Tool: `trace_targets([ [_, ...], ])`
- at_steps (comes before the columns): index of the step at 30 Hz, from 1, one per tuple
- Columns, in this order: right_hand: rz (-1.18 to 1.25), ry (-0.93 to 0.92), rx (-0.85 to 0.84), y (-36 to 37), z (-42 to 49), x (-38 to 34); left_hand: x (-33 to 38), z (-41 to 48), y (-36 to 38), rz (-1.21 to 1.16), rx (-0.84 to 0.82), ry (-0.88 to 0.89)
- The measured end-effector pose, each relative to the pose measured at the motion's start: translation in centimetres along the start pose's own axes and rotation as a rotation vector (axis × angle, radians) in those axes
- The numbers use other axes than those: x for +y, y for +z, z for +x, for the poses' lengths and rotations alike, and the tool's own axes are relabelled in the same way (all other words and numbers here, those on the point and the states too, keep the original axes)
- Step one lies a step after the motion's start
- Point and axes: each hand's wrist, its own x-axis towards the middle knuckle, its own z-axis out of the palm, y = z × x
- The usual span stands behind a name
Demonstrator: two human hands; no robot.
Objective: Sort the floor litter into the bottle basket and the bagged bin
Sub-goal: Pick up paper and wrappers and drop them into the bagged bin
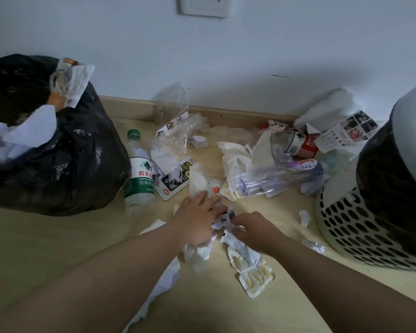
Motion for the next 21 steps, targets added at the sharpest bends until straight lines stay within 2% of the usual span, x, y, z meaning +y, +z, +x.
trace_targets([
  [2, 0.027, 0.06, 0.021, 0.0, 0.1, 0.8, -0.2, 0.1, 0.2, 0.015, 0.001, -0.025],
  [8, 0.068, 0.236, 0.035, -0.2, -0.4, 3.2, -1.0, -0.2, 0.2, 0.101, 0.167, -0.154],
  [13, 0.098, 0.285, 0.051, -0.5, -0.7, 3.3, -2.0, -0.8, 0.5, -0.003, 0.159, -0.209],
  [18, 0.133, 0.278, 0.08, -0.6, -0.7, 2.6, -1.9, -1.0, 0.5, 0.26, 0.151, -0.148],
  [21, 0.158, 0.274, 0.131, -1.1, -0.8, 2.1, -1.9, -1.3, 0.2, 0.258, 0.152, -0.118],
])
